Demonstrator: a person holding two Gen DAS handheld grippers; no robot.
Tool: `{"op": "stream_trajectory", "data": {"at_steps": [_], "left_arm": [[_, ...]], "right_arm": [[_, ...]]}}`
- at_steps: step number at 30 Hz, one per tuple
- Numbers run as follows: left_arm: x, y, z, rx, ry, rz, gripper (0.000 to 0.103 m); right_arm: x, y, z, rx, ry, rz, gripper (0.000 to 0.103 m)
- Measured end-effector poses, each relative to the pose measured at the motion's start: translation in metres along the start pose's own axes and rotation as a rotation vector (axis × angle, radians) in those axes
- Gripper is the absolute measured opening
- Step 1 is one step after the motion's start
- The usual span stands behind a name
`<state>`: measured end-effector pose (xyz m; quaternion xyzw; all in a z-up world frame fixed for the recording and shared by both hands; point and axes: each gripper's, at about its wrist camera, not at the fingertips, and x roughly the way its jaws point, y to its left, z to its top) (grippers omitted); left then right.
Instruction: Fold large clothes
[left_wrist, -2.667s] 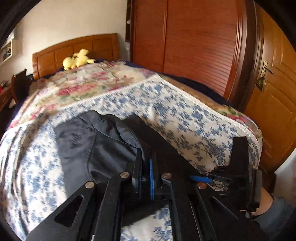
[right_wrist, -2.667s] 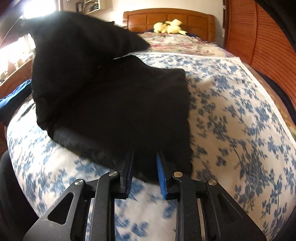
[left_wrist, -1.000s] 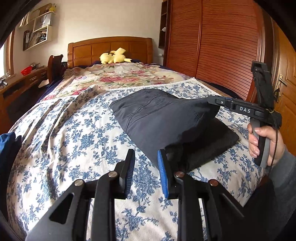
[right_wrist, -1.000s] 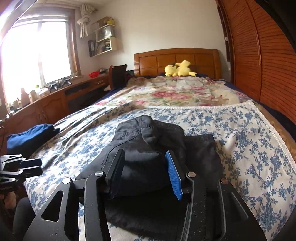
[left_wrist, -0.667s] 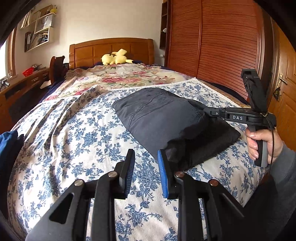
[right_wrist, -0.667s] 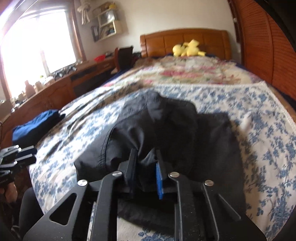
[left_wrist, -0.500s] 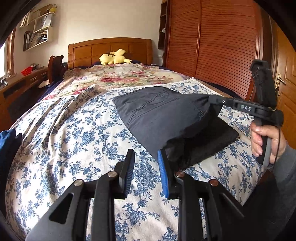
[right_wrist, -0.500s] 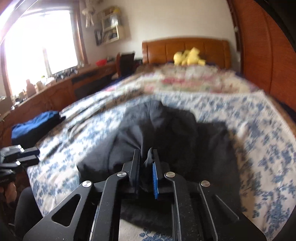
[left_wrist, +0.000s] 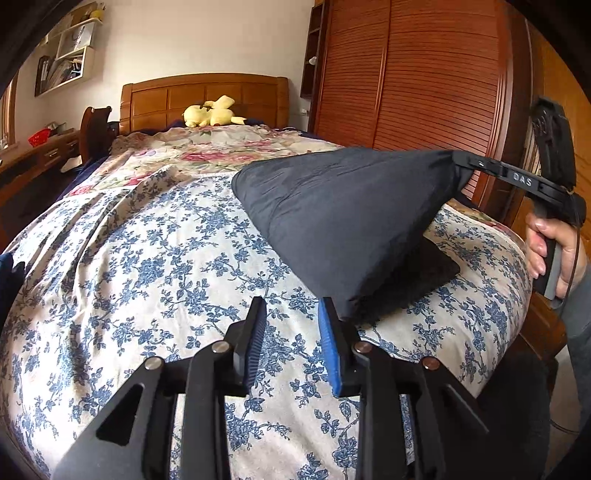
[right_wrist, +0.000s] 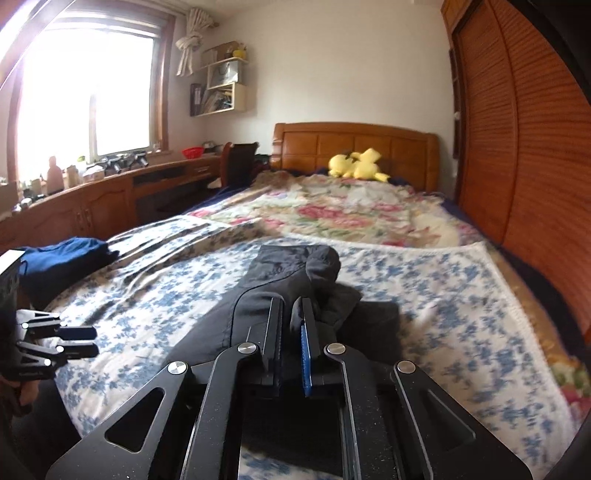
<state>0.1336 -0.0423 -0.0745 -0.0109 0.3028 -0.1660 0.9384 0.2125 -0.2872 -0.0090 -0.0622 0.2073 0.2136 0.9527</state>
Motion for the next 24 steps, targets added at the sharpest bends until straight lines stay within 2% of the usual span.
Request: {"op": "stream_trajectory", "data": {"at_steps": [3,4,8,12,14,17,19,20,21,24], "left_arm": [[-0.002,-0.001,0.001,-0.001,-0.006,-0.016,0.027],[-0.002,-0.002,0.001,-0.002,-0.006,-0.018,0.027],[-0.006,-0.004,0.001,0.004,-0.011,-0.023,0.027],[-0.009,-0.003,0.001,0.007,-0.016,-0.020,0.027],[-0.013,-0.002,0.001,-0.003,-0.028,-0.013,0.027],[-0.018,0.000,0.002,-0.011,-0.045,-0.010,0.027],[-0.021,0.002,0.003,-0.014,-0.049,-0.008,0.028],[-0.022,0.002,0.003,-0.012,-0.052,-0.005,0.028],[-0.022,0.003,0.003,-0.012,-0.052,-0.003,0.028],[-0.023,0.003,0.003,-0.010,-0.054,0.003,0.028]], "right_arm": [[-0.019,-0.017,-0.014,0.018,0.001,-0.082,0.005],[-0.021,-0.023,-0.018,0.030,0.012,-0.085,0.005],[-0.011,-0.051,-0.056,0.069,0.127,-0.185,0.005],[0.011,-0.068,-0.096,0.131,0.260,-0.194,0.006],[0.017,-0.067,-0.101,0.140,0.296,-0.196,0.007],[0.012,-0.063,-0.092,0.121,0.281,-0.243,0.019],[0.004,-0.059,-0.085,0.107,0.259,-0.270,0.036],[-0.001,-0.057,-0.077,0.102,0.236,-0.275,0.049],[-0.005,-0.055,-0.072,0.101,0.218,-0.275,0.057],[-0.009,-0.041,-0.055,0.049,0.192,-0.265,0.059]]}}
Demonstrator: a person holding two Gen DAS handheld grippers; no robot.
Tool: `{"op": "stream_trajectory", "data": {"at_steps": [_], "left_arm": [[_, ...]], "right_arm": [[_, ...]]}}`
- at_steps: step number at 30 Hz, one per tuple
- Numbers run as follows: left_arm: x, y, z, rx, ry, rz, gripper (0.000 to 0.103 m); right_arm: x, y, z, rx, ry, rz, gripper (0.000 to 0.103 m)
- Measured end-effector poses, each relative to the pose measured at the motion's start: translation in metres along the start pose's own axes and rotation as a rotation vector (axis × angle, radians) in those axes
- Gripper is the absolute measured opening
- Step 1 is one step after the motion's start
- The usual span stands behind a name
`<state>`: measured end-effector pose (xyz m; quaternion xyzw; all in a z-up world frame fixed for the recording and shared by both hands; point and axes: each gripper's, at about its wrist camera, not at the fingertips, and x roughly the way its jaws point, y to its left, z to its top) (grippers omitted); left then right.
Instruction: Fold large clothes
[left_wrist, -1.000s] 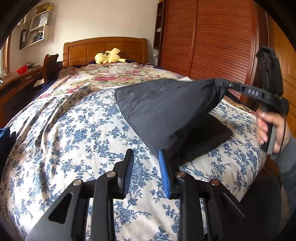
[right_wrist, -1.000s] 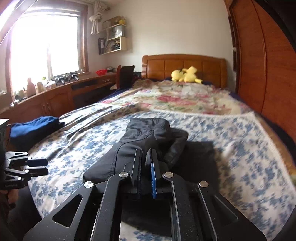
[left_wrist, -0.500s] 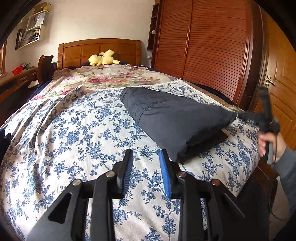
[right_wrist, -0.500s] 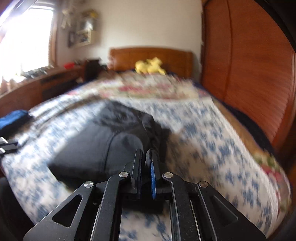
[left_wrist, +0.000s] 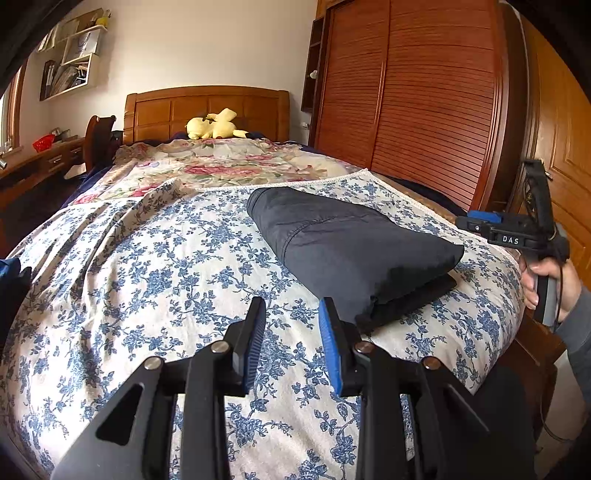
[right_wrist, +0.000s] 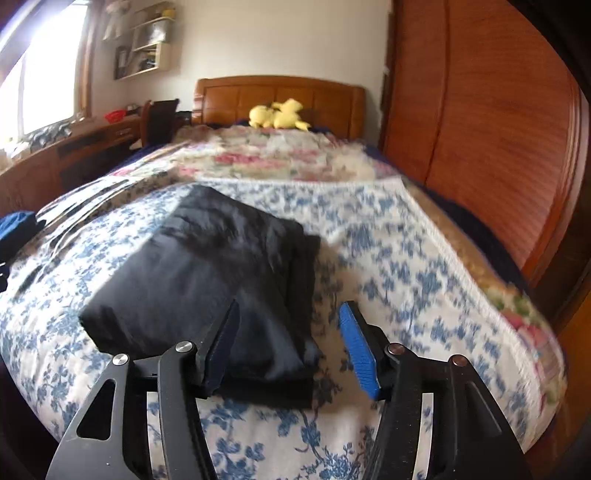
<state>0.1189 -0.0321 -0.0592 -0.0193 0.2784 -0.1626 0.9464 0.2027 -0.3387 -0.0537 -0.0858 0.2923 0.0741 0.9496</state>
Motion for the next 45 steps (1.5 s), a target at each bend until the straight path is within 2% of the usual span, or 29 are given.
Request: {"op": "stream_trajectory", "data": {"at_steps": [7,12,20,25,29,33,39,45], "left_arm": [[0.002,0.002,-0.003,0.003,0.012,0.015,0.028],[0.005,0.005,-0.005,0.006,0.018,0.029,0.028],[0.007,0.011,-0.005,0.008,0.017,0.044,0.033],[0.011,0.014,-0.004,0.000,0.019,0.046,0.037],[0.013,0.013,-0.004,-0.004,0.027,0.034,0.042],[0.018,0.011,-0.002,0.010,0.031,0.024,0.051],[0.032,0.006,0.002,0.010,0.056,-0.023,0.051],[0.051,0.000,0.011,0.016,0.072,-0.049,0.051]], "right_arm": [[0.010,0.060,0.021,-0.125,-0.003,0.114,0.060],[0.034,0.095,0.027,-0.148,0.021,0.180,0.059],[0.076,0.117,0.020,-0.175,0.096,0.214,0.059],[0.109,0.112,-0.004,-0.127,0.216,0.275,0.060],[0.111,0.099,-0.005,-0.081,0.236,0.329,0.059],[0.091,0.090,0.000,-0.098,0.215,0.294,0.059],[0.065,0.046,0.006,-0.061,0.160,0.221,0.059],[0.076,0.019,-0.013,-0.045,0.220,0.165,0.059]]}}
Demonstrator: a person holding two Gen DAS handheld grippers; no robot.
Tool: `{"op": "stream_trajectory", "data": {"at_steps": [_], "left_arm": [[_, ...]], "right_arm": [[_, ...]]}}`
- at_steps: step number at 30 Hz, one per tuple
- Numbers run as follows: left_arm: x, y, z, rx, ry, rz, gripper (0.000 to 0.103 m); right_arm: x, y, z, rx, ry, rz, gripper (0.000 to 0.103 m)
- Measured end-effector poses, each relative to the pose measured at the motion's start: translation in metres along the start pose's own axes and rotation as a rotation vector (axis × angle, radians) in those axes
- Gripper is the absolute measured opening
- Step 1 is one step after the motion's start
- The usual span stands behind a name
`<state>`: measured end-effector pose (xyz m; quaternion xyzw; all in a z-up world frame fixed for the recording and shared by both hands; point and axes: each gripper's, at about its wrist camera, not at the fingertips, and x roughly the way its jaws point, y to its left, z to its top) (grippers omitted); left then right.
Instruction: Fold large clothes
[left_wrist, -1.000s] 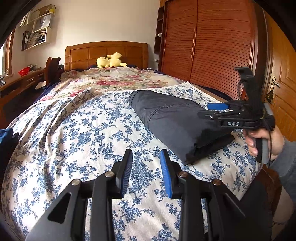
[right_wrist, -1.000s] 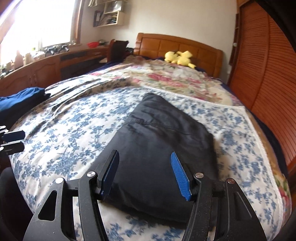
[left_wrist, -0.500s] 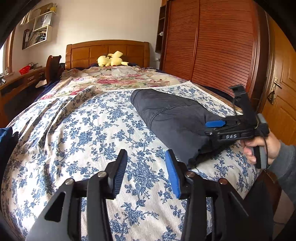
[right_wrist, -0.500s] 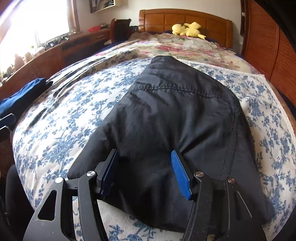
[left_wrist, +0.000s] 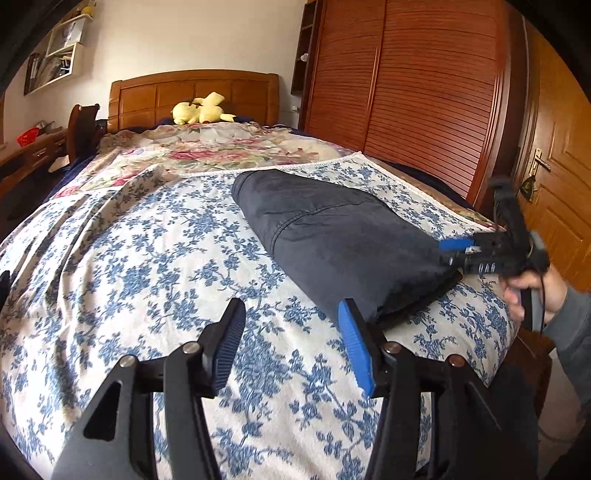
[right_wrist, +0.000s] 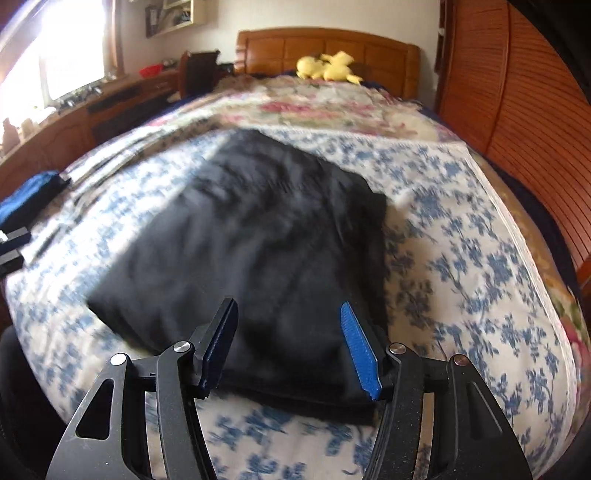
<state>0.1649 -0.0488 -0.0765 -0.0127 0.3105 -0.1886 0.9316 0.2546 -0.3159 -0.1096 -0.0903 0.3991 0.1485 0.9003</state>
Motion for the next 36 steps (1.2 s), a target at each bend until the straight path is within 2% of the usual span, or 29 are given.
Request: {"op": "stream_trajectory", "data": {"at_steps": [5,11,15,22,28,32,36], "left_arm": [[0.027,-0.002,0.016,0.025,0.032,-0.009,0.051],[0.067,-0.001,0.039,0.051,0.070,-0.003,0.051],[0.088,-0.004,0.051,0.082,0.081,0.012,0.051],[0.106,-0.006,0.057,0.099,0.083,-0.001,0.051],[0.114,-0.007,0.060,0.106,0.089,0.000,0.051],[0.113,-0.006,0.062,0.111,0.090,0.010,0.051],[0.114,0.000,0.066,0.099,0.091,0.016,0.051]], "right_arm": [[0.035,-0.003,-0.027,0.018,0.078,0.050,0.060],[0.034,-0.010,-0.035,0.032,0.054,0.093,0.060],[0.009,-0.015,-0.038,0.057,0.000,0.094,0.060],[-0.025,-0.031,-0.047,0.071,-0.034,0.039,0.060],[-0.019,-0.047,-0.052,0.147,-0.040,-0.015,0.060],[-0.004,-0.050,-0.049,0.174,-0.027,0.017,0.060],[0.017,-0.051,-0.050,0.207,0.024,0.052,0.060]]}}
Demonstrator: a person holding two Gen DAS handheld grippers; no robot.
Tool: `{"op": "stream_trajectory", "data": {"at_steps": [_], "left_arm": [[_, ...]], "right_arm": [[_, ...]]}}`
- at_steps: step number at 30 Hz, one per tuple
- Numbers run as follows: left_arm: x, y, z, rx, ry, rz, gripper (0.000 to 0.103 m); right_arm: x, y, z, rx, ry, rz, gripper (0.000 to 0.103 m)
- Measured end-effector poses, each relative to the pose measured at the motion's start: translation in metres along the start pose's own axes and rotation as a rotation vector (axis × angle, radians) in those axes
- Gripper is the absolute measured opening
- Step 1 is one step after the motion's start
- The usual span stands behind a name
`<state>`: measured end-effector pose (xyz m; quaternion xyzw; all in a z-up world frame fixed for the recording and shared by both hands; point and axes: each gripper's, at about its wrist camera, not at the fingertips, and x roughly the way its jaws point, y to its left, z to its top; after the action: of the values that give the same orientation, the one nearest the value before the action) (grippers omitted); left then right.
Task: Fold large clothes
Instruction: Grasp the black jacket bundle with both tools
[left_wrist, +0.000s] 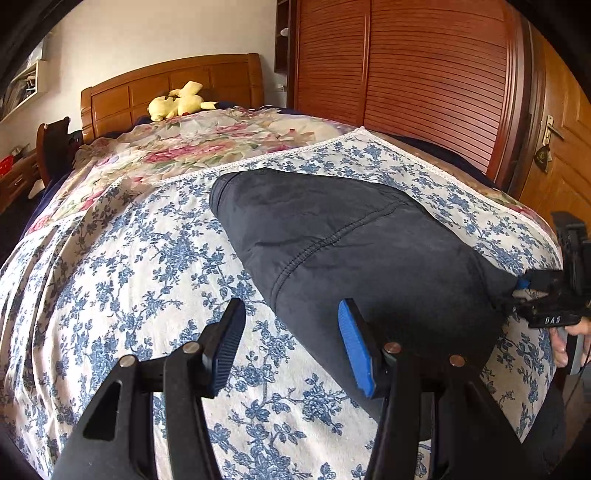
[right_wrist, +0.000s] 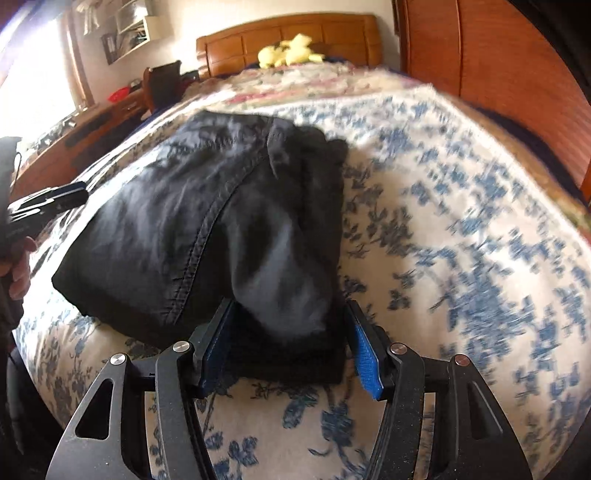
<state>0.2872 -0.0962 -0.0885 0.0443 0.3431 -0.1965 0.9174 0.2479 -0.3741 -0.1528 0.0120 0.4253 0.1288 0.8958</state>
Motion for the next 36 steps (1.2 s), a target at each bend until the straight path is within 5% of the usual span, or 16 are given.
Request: {"op": "stream_trajectory", "data": {"at_steps": [26,31,36], "left_arm": [[0.152,0.073,0.092,-0.085,0.067,0.053,0.052],[0.180,0.089,0.098,-0.117,0.120,0.049,0.056],[0.198,0.094,0.094,-0.122,0.126,0.059,0.072]], "right_arm": [[0.020,0.005,-0.014,-0.013,-0.026,0.027,0.061],[0.021,0.004,-0.013,-0.013,-0.030,0.031,0.061],[0.021,0.005,-0.014,-0.015,-0.030,0.032,0.061]]}}
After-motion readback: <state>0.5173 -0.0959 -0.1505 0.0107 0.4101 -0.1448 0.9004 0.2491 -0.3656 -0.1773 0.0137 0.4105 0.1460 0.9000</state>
